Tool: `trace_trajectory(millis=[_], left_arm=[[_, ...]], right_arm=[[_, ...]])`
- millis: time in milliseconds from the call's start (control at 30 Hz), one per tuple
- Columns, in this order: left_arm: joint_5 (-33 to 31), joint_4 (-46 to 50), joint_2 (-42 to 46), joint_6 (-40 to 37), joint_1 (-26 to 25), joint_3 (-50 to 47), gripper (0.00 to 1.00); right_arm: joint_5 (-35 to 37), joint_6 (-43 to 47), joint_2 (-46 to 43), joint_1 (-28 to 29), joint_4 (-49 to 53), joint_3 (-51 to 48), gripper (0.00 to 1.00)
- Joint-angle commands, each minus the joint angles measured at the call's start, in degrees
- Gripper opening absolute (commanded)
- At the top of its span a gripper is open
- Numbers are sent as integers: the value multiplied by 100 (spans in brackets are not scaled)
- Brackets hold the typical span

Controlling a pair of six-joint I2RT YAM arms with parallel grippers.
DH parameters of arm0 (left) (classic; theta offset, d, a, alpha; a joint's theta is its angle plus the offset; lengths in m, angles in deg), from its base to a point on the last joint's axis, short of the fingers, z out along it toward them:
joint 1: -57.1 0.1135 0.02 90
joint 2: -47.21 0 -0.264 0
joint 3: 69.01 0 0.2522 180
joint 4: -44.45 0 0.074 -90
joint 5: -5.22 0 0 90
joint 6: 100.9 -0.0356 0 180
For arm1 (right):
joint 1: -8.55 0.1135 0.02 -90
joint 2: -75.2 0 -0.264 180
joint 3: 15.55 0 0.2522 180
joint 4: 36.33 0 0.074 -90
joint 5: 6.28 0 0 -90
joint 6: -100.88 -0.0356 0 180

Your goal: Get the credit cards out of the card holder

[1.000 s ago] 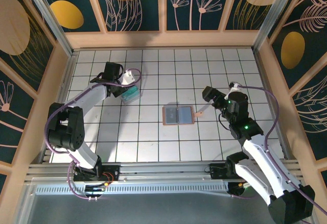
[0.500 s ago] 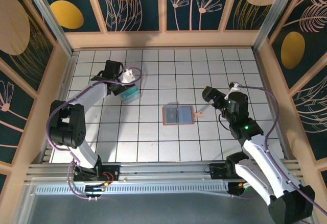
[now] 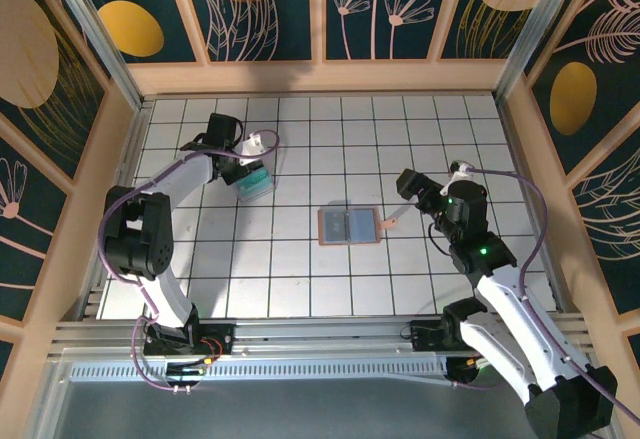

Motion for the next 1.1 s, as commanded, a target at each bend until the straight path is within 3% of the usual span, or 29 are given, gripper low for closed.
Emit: trace_trajectory(millis=[0, 400, 733, 933, 1067], left_arm=[[540, 623, -253, -71, 40, 210, 0], [1210, 1143, -441, 175, -25, 465, 0], [1326, 1151, -179, 361, -270, 289, 0], [912, 1157, -157, 363, -265, 404, 0], [807, 1346, -257, 555, -265, 618, 24]], right_arm=[[97, -4, -91, 4, -55, 38, 99], [112, -9, -91, -5, -75, 12, 99], [76, -41, -78, -4, -170, -50, 99], [23, -66, -65, 1, -182, -58, 99], [-25, -102, -66, -1, -226, -85, 99]])
